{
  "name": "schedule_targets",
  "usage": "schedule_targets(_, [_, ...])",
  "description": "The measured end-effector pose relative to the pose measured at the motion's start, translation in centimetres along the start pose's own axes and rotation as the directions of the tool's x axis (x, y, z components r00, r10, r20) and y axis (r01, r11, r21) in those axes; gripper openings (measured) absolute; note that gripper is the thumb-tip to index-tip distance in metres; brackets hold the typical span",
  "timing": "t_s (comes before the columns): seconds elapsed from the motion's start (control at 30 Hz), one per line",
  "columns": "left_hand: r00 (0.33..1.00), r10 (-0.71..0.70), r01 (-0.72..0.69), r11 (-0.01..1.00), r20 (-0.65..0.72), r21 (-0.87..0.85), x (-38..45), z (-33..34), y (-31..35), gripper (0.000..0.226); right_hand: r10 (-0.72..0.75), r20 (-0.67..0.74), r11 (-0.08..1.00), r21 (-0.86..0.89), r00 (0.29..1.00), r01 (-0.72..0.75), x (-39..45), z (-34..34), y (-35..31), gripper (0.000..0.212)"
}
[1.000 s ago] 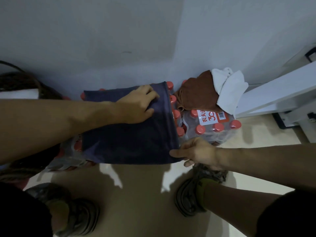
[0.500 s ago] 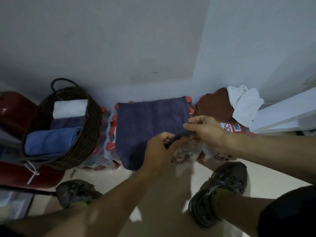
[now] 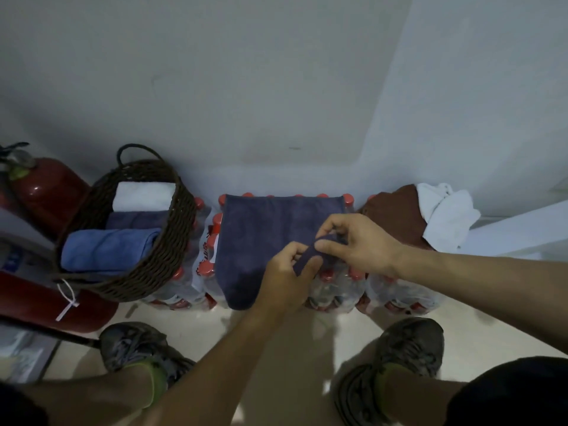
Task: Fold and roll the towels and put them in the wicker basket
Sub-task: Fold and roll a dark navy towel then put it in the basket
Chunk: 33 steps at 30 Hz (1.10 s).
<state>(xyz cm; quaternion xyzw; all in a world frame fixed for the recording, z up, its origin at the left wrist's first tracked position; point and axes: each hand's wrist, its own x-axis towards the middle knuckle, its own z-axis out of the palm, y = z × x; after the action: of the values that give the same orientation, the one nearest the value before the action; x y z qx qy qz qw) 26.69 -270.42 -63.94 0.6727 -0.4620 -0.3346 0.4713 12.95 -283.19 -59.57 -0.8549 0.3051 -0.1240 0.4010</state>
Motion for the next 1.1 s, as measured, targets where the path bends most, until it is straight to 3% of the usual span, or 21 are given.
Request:
schedule_targets(0.13, [0.994,0.090,-0.102,0.964,0.060,0.245,0.1,-1.9,-1.1,0.015,0.026,-0.150,1.000,0.013,0.988,-0.024,0.6,0.4,0.6,0.006])
schedule_targets(0.3, [0.997,-0.071,0.065,0.872,-0.007,0.486,-0.7,-6.8,-3.5,0.014,0.149,-0.341,0.987,0.107,0.928,-0.119,1.4,0.3,2.1,0.005])
schedule_targets(0.47, [0.979,-0.204,0.188,0.847,-0.023,0.496,-1.4,-12.5,-3.9,0.013,0.273,-0.425,0.960,0.181,0.863,-0.214,1.4,0.5,3.7,0.009])
schedule_targets(0.53, [0.977,-0.207,0.206,0.890,-0.043,0.406,-1.2,-14.1,-3.5,0.012,0.287,-0.441,0.957,0.174,0.850,-0.233,1.7,0.0,3.9,0.013])
schedule_targets(0.63, [0.984,-0.134,0.165,0.938,-0.120,0.306,0.2,-15.8,-2.1,0.008,0.269,-0.476,0.963,0.113,0.838,-0.244,2.4,-1.4,3.8,0.022])
schedule_targets(0.7, [0.985,-0.040,0.102,0.917,-0.167,0.385,1.9,-16.9,-0.7,0.010,0.248,-0.512,0.967,0.083,0.822,-0.240,3.0,-2.6,3.4,0.029])
schedule_targets(0.8, [0.977,0.107,0.021,0.806,-0.182,0.592,4.9,-18.4,2.0,0.008,0.123,-0.556,0.975,-0.088,0.822,-0.206,3.7,-4.7,2.3,0.033])
schedule_targets(0.87, [0.964,0.205,-0.014,0.671,-0.168,0.741,6.8,-19.2,3.9,0.017,0.029,-0.576,0.962,-0.207,0.817,-0.180,4.3,-6.4,1.4,0.034])
schedule_targets(0.93, [0.950,0.281,-0.064,0.600,-0.136,0.797,8.6,-20.4,5.8,0.021,-0.030,-0.600,0.948,-0.271,0.799,-0.167,5.0,-8.3,0.3,0.035])
schedule_targets(0.97, [0.953,0.278,-0.083,0.622,-0.121,0.778,9.4,-21.0,6.6,0.021,-0.038,-0.610,0.950,-0.267,0.791,-0.160,5.3,-9.2,-0.2,0.035])
schedule_targets(1.1, [0.982,0.137,-0.052,0.863,-0.133,0.503,12.0,-22.7,9.6,0.020,-0.034,-0.676,0.987,-0.137,0.736,-0.080,6.3,-11.6,-2.1,0.032])
